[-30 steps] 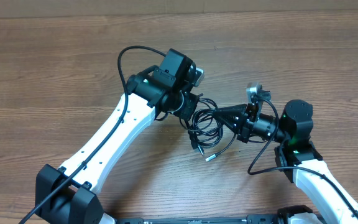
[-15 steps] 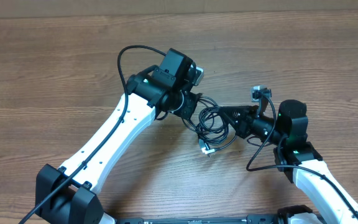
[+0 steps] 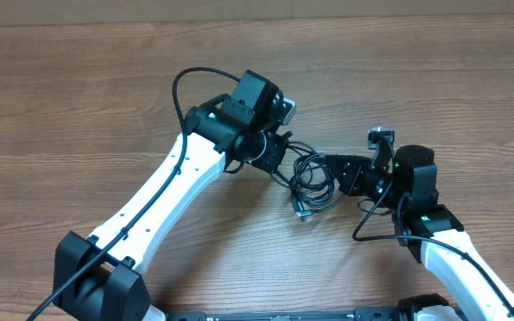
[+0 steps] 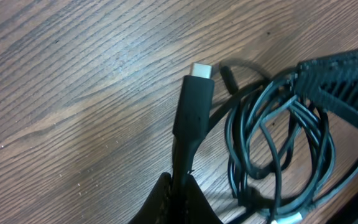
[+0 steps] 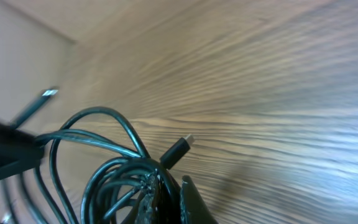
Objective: Untangle cables
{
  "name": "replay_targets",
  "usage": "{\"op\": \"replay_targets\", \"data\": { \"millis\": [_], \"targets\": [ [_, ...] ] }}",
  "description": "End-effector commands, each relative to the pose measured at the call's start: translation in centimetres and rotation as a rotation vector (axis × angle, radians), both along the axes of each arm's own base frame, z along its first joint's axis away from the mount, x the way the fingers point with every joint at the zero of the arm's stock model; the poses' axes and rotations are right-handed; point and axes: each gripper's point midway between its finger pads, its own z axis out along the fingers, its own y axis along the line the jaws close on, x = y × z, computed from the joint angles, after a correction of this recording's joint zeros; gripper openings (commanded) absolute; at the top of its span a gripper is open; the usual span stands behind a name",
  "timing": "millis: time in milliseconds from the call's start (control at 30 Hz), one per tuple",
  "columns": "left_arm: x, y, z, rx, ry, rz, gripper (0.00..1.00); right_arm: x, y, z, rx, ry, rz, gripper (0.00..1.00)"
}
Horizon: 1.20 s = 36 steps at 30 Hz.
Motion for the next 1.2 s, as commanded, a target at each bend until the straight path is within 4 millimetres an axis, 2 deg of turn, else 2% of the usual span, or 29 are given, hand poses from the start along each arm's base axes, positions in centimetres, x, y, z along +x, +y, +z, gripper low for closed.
{"op": "replay_targets", "data": {
  "millis": [0,300,500,533,600,667,700,733,967,1167],
  "targets": [
    [1.4,2.5,0.4,0.082,-0.052,0.063,0.05,1.7,-5.3,-1.8,-0.166,0.02,-0.255,0.04],
    [2.2,4.1,0.3,0.1,-0.046,0.147,0.04,1.6,-6.1,-2.3,-0.199,0.04,-0.289,0.04],
    [1.8,3.4,0.4,0.059,-0.023,0.123,0.05,1.7,-6.0,-2.2,-0.194,0.032,-0.286,0.04],
    [1.6,3.0,0.4,0.043,-0.015,0.113,0.13,1.7,-5.9,-2.0,-0.189,0.028,-0.281,0.04],
    [1.4,2.6,0.5,0.023,-0.005,0.103,0.41,1.9,-5.5,-1.7,-0.173,0.015,-0.266,0.04],
    [1.4,2.5,0.5,0.019,-0.006,0.101,0.61,2.0,-5.2,-1.4,-0.16,0.002,-0.255,0.04],
    [1.5,2.5,0.6,0.017,-0.006,0.101,0.85,2.0,-5.2,-1.3,-0.157,-0.002,-0.253,0.04],
    [1.5,2.4,0.6,0.011,-0.006,0.098,1.0,2.1,-5.1,-1.2,-0.154,-0.008,-0.25,0.04],
    [0.8,1.0,1.1,-0.069,0.027,0.059,1.0,2.5,-4.0,0.1,-0.107,-0.057,-0.205,0.04],
    [-0.9,-1.7,2.4,-0.217,0.071,-0.084,1.0,3.3,-2.0,3.5,-0.014,-0.194,-0.107,0.04]
  ]
}}
